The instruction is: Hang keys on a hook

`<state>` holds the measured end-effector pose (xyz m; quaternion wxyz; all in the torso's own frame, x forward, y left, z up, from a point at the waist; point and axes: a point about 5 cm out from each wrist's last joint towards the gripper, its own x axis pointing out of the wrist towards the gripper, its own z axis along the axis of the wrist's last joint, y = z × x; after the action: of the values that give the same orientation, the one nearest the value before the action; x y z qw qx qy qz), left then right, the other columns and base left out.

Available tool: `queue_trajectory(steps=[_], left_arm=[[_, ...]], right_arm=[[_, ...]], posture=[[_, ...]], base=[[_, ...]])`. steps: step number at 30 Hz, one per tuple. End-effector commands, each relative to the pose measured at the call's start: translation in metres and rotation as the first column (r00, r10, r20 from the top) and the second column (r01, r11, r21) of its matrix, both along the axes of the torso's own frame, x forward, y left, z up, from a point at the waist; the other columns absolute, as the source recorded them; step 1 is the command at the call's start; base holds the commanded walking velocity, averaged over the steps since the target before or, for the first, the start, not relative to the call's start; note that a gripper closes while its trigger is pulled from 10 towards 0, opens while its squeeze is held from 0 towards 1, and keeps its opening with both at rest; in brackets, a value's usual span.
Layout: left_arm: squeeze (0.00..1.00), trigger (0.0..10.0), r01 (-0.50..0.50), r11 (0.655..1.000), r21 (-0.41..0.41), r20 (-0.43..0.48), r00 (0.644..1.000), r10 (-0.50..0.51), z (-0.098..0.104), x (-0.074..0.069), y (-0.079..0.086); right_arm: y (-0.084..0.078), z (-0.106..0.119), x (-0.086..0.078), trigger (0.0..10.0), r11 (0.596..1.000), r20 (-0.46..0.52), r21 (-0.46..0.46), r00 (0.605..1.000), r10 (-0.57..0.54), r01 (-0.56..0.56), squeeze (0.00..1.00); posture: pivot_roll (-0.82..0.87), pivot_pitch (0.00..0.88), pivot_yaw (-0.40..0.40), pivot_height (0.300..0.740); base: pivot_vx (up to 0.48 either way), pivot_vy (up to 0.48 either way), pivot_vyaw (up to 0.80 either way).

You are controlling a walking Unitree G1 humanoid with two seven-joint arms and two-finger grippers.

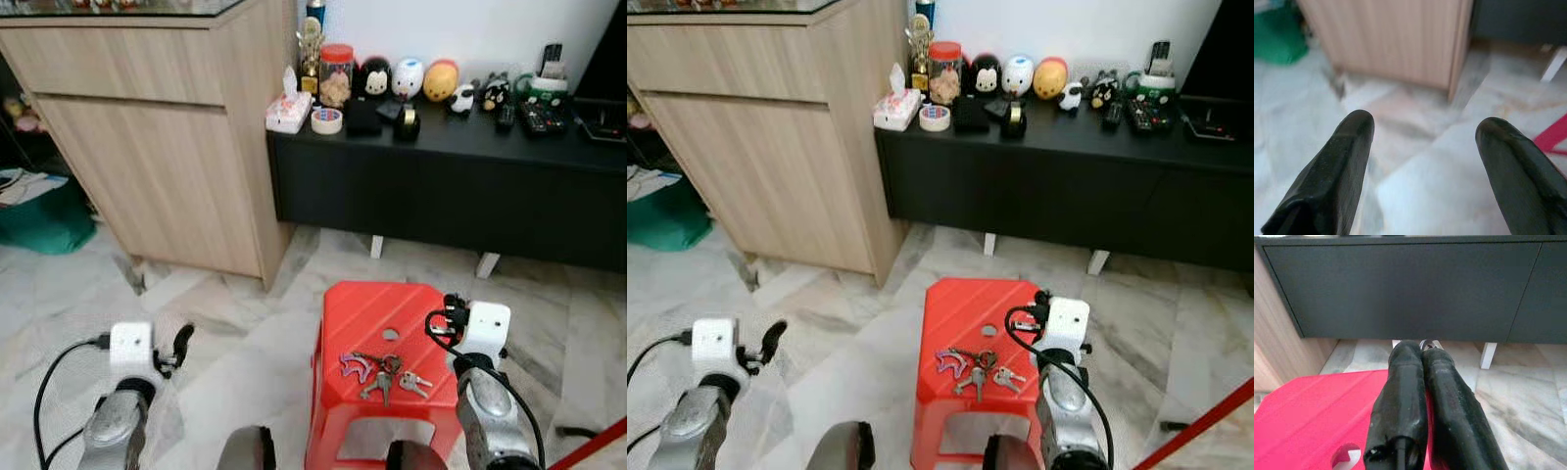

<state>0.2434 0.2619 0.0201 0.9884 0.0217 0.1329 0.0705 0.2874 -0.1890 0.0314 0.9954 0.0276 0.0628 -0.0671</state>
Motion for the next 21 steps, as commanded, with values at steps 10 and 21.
queue_trajectory(steps=[10, 21], left_arm=[[0.00, 10.0, -0.038, 0.999, -0.019, -0.047, 0.998, 0.037, -0.019, -0.013, -0.003], [0.00, 10.0, -0.037, 0.999, -0.024, -0.058, 0.998, 0.035, -0.025, -0.017, -0.005]], right_arm=[[-0.006, 0.001, 0.011, 10.0, 0.991, -0.067, 0.118, 0.996, -0.050, 0.057, 0.00], [0.005, -0.008, 0.019, 10.0, 0.896, -0.230, 0.419, 0.972, -0.053, 0.148, 0.00]], posture=[[0.09, 0.000, -0.045, 0.608], [0.09, 0.000, -0.043, 0.608]], base=[[0.000, 0.000, 0.00], [0.000, 0.000, 0.00]])
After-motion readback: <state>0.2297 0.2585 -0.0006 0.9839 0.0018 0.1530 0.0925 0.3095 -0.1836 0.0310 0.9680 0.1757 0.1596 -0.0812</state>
